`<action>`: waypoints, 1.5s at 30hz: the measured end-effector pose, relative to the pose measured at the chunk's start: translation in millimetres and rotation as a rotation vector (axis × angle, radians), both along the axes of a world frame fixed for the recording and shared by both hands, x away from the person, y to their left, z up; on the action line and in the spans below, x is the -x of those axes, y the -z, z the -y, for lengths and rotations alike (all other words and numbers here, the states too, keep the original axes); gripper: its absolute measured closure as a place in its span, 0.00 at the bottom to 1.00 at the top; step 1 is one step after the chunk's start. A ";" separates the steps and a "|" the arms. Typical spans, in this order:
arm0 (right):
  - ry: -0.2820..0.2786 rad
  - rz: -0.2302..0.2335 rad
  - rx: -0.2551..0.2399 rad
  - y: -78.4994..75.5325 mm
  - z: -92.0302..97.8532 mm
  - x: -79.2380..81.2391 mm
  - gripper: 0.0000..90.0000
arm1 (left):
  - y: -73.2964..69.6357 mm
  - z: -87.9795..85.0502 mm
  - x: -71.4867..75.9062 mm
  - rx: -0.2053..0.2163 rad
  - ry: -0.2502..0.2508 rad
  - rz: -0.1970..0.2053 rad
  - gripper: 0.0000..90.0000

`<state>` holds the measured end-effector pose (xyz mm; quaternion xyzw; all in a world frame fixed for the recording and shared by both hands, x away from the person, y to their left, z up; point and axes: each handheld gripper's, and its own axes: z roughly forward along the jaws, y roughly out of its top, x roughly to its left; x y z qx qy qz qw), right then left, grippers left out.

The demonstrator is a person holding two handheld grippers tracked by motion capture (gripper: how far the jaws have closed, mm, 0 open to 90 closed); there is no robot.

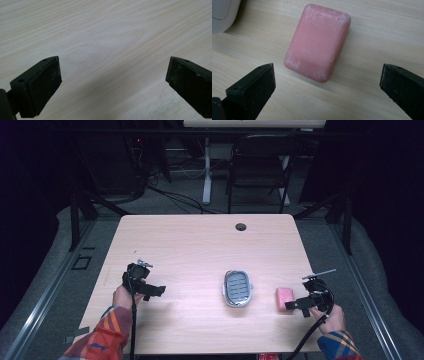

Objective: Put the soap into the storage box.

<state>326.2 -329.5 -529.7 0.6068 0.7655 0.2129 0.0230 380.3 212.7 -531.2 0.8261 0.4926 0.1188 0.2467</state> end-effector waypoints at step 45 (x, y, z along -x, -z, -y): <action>0.033 -0.146 0.085 -1.3 -35.5 -37.7 0.00 | 1.8 2.0 -2.0 0.000 0.006 -0.013 0.00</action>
